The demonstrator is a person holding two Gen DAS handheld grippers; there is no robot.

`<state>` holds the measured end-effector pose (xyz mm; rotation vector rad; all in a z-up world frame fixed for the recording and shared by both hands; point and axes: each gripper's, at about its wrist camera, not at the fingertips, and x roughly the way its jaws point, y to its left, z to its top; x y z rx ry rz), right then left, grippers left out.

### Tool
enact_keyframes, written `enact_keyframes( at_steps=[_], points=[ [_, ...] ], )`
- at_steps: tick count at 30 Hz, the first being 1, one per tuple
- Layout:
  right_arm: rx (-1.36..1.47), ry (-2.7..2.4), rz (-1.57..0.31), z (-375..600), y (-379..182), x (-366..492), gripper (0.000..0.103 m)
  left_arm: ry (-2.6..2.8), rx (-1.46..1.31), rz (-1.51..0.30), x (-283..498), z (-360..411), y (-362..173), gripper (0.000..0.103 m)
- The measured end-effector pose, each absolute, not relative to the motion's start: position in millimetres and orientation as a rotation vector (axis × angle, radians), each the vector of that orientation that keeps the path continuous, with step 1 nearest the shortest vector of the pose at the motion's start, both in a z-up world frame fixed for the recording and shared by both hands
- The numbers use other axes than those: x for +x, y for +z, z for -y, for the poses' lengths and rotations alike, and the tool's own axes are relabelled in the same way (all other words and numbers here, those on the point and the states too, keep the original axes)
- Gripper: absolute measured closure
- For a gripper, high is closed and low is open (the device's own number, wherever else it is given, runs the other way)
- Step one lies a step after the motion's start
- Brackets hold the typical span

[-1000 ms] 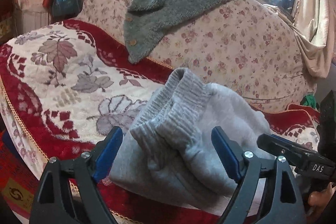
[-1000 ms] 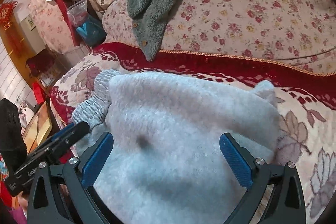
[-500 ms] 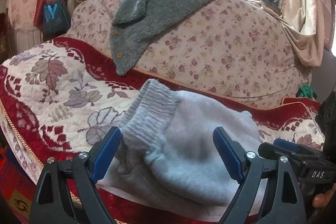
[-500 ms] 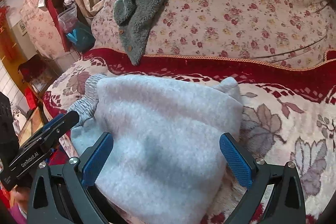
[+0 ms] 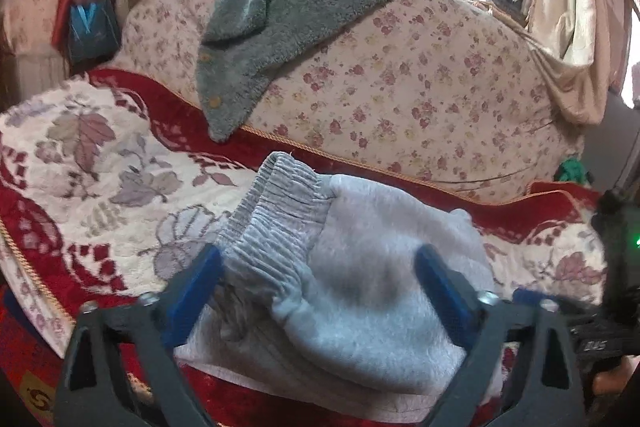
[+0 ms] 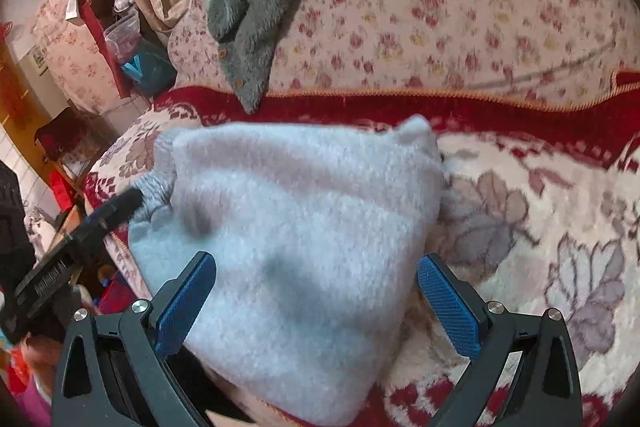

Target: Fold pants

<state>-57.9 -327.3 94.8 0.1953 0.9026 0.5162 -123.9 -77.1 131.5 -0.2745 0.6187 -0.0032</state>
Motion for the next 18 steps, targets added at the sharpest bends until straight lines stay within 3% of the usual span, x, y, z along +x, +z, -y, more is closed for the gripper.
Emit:
enact_keyframes(
  at_steps=[18],
  points=[
    [0.483, 0.59, -1.048, 365, 33, -30, 0.0, -0.121, -0.442, -0.805, -79, 5, 66, 0.0]
  ],
)
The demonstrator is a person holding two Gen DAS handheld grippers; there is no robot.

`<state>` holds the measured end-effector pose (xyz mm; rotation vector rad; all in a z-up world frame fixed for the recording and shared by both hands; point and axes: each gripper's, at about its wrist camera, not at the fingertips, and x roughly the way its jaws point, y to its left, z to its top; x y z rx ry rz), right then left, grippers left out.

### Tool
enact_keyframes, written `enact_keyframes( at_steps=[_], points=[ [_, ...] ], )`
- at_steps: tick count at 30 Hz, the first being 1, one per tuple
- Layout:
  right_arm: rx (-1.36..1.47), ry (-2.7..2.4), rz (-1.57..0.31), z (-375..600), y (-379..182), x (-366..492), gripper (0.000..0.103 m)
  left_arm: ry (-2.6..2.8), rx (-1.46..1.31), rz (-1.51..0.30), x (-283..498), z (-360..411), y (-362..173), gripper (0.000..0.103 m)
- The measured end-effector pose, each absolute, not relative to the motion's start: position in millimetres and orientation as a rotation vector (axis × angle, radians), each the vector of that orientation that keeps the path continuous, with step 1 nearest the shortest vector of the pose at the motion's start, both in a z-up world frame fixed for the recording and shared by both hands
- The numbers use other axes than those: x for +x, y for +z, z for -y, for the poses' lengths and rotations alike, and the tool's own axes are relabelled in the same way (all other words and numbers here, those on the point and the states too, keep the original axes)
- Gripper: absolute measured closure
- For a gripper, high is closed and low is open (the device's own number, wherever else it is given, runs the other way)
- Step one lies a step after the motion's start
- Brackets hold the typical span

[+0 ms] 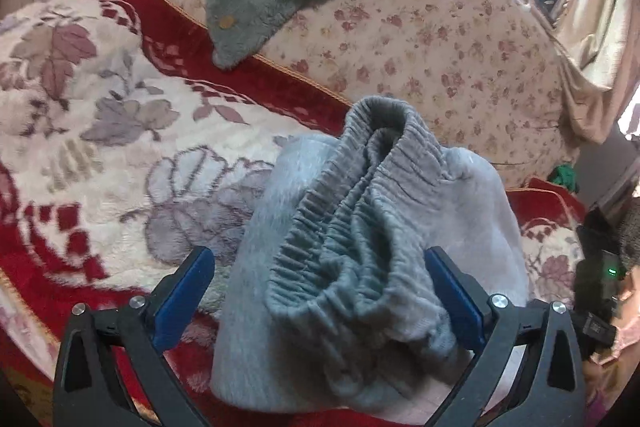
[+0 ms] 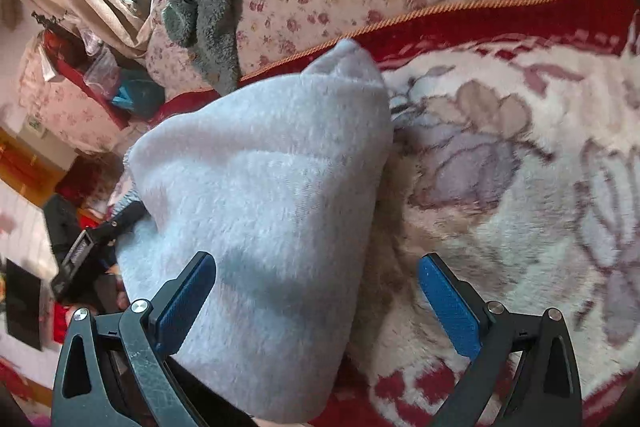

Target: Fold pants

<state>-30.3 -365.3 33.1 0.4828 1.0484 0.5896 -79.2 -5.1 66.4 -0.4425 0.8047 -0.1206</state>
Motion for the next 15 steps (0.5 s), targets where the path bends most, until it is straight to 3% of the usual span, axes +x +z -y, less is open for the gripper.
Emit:
enact_keyframes(
  at_steps=[15],
  points=[
    [0.576, 0.747, -1.063, 349, 5, -2, 0.0, -0.341, -0.726, -0.801, -58, -16, 10, 0.0]
  ],
)
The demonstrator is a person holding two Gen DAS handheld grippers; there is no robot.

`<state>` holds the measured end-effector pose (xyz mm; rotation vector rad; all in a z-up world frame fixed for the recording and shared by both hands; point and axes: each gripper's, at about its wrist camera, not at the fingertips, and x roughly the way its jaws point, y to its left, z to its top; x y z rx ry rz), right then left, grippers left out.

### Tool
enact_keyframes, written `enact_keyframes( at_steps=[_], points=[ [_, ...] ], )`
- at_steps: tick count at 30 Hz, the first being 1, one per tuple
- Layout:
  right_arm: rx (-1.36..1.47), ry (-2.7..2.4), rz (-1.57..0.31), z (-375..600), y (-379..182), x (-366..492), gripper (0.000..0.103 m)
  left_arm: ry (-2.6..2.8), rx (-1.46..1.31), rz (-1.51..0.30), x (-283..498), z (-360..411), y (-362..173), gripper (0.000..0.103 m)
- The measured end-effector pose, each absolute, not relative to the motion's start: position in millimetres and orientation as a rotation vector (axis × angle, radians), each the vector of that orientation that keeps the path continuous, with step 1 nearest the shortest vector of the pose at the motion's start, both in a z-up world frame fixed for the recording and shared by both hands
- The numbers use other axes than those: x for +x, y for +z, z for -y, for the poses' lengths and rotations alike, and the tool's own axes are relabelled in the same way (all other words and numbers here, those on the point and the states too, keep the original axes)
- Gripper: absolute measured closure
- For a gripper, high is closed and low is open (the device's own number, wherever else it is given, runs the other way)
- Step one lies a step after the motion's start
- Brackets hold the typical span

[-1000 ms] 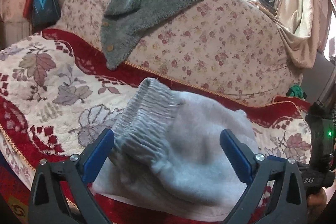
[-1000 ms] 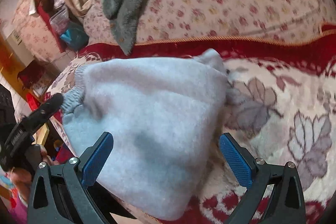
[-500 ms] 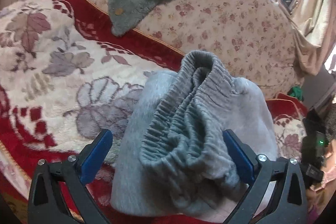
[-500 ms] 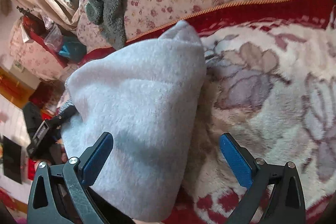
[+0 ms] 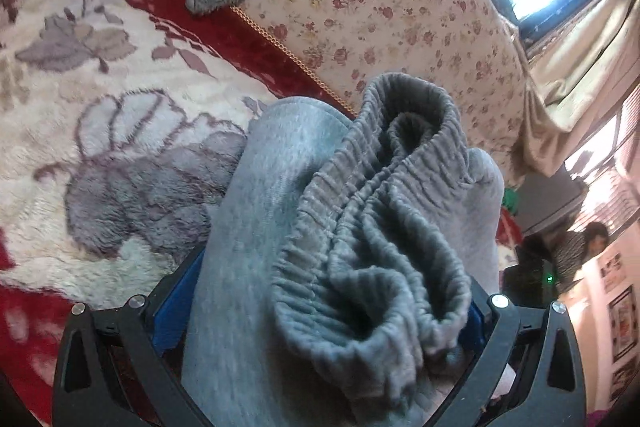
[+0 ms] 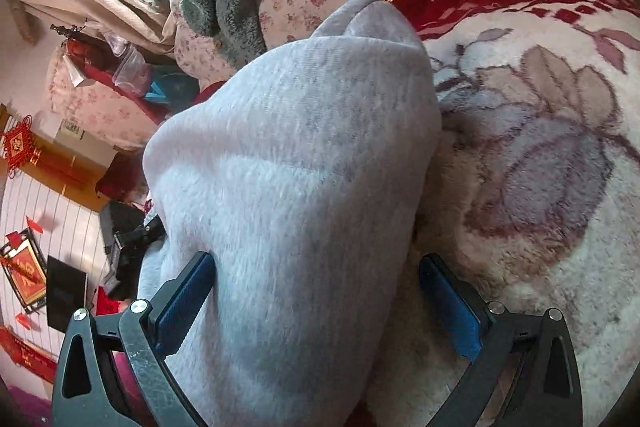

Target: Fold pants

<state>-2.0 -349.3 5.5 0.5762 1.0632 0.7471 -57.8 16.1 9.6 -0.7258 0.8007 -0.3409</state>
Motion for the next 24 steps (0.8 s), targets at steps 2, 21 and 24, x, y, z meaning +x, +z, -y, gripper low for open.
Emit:
enact_keyframes(
  at_steps=[2, 21, 24],
  points=[
    [0.573, 0.75, -1.048, 347, 6, -3, 0.0, -0.358, -0.752, -0.806, -56, -16, 5, 0.0],
    [0.578, 0.825, -0.983, 353, 45, -9, 0.04, -0.335, -0.737, -0.781, -70, 11, 45, 0.034],
    [0.582, 0.8, -0.962, 372, 57, -12, 0.04, -0.361, -0.744, -0.773, -66, 33, 53, 0.034]
  ],
)
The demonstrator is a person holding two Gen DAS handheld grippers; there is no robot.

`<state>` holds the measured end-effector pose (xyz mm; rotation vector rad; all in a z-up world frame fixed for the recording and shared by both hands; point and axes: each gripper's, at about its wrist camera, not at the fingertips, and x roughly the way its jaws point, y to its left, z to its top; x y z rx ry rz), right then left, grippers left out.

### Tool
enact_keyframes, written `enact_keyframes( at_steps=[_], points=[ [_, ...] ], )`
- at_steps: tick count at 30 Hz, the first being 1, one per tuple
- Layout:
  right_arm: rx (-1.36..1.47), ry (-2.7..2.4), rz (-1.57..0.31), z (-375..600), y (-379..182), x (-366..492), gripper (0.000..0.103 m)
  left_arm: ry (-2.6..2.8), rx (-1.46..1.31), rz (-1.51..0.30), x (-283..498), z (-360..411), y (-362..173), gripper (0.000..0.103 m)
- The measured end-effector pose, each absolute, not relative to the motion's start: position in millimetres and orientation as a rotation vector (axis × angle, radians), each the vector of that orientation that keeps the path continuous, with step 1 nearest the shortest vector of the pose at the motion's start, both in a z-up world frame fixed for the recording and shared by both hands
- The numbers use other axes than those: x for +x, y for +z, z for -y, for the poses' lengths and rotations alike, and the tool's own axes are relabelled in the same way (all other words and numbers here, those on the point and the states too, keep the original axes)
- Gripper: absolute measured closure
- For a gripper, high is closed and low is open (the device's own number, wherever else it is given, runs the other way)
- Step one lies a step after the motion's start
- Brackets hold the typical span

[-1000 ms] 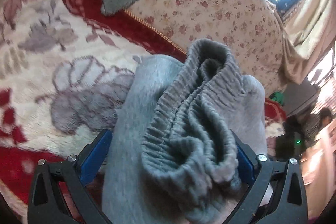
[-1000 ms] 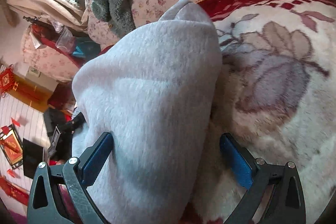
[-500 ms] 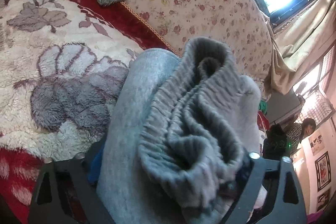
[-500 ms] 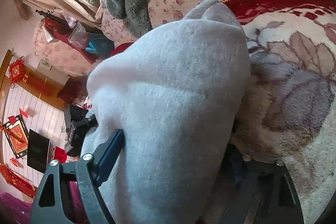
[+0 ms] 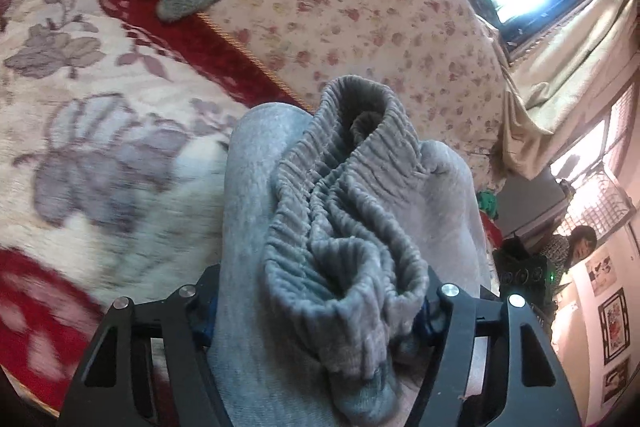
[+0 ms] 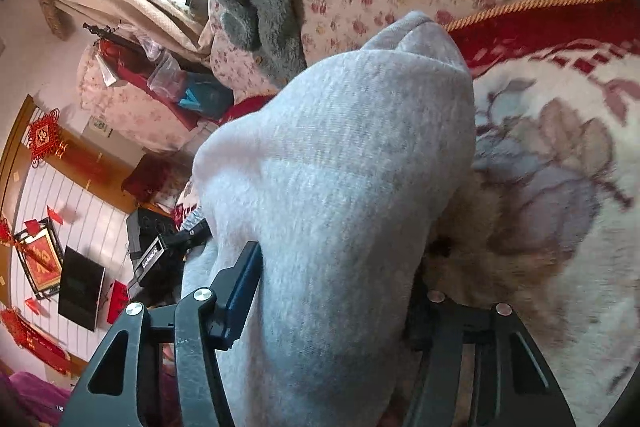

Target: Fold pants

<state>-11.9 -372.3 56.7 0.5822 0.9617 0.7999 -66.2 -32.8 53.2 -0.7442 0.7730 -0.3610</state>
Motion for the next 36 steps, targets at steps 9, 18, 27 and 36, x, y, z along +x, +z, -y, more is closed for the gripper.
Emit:
enact_keyframes(
  at_steps=[9, 18, 27, 36],
  points=[
    [0.571, 0.679, -0.895, 457, 89, -26, 0.04, -0.433, -0.699, -0.755, -56, 131, 81, 0.034],
    [0.609, 0.541, -0.957, 531, 50, -31, 0.039, -0.407, -0.657, -0.853, -51, 208, 52, 0.034],
    [0.537, 0.381, -0.943, 549, 47, -43, 0.02, -0.364, -0.517, -0.854, -54, 215, 59, 0.012],
    [0.384, 0.261, -0.84, 536, 95, -76, 0.012, -0.246, -0.269, -0.707, -84, 222, 111, 0.007]
  ],
)
